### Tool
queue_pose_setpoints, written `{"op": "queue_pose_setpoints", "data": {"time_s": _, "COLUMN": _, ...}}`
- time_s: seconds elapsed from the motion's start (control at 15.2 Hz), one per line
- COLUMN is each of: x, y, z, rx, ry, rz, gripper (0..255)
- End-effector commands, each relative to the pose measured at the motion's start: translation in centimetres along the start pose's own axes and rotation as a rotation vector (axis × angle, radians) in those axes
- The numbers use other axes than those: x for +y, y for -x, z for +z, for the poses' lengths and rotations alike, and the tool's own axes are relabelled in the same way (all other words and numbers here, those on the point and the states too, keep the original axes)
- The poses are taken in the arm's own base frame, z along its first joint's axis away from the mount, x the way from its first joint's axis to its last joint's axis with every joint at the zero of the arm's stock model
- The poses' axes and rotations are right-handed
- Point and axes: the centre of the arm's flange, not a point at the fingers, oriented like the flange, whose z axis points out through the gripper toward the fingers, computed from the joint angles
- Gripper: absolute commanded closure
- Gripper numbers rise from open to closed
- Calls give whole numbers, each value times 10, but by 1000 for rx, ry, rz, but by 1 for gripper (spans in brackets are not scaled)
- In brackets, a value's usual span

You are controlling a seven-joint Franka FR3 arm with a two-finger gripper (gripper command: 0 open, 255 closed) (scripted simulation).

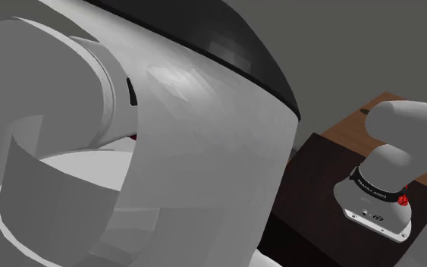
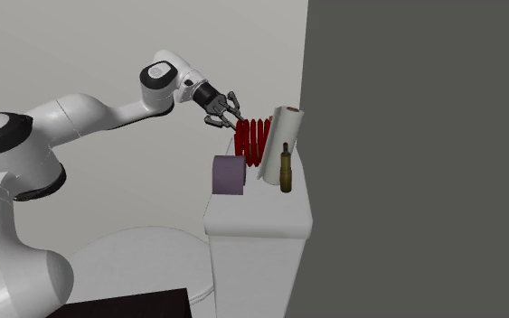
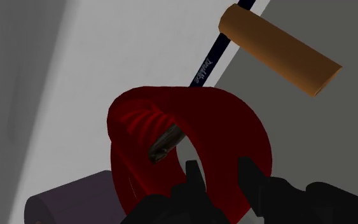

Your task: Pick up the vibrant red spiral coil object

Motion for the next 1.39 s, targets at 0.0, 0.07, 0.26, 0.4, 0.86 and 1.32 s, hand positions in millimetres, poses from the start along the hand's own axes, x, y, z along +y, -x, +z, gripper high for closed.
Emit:
{"op": "queue_pose_setpoints", "data": {"time_s": 0.0, "x": 0, "y": 0, "z": 1, "rx": 0, "ry": 1, "rz": 0, "gripper": 255}}
{"op": "queue_pose_setpoints", "data": {"time_s": 0.07, "x": 0, "y": 0, "z": 0, "rx": 0, "ry": 1, "rz": 0, "gripper": 255}}
{"op": "queue_pose_setpoints", "data": {"time_s": 0.26, "x": -3, "y": -3, "z": -2, "rx": 0, "ry": 1, "rz": 0, "gripper": 255}}
{"op": "queue_pose_setpoints", "data": {"time_s": 0.4, "x": -9, "y": -9, "z": -8, "rx": 0, "ry": 1, "rz": 0, "gripper": 255}}
{"op": "queue_pose_setpoints", "data": {"time_s": 0.86, "x": -31, "y": -31, "z": -28, "rx": 0, "ry": 1, "rz": 0, "gripper": 255}}
{"op": "queue_pose_setpoints", "data": {"time_s": 1.32, "x": -47, "y": -47, "z": -43, "rx": 0, "ry": 1, "rz": 0, "gripper": 255}}
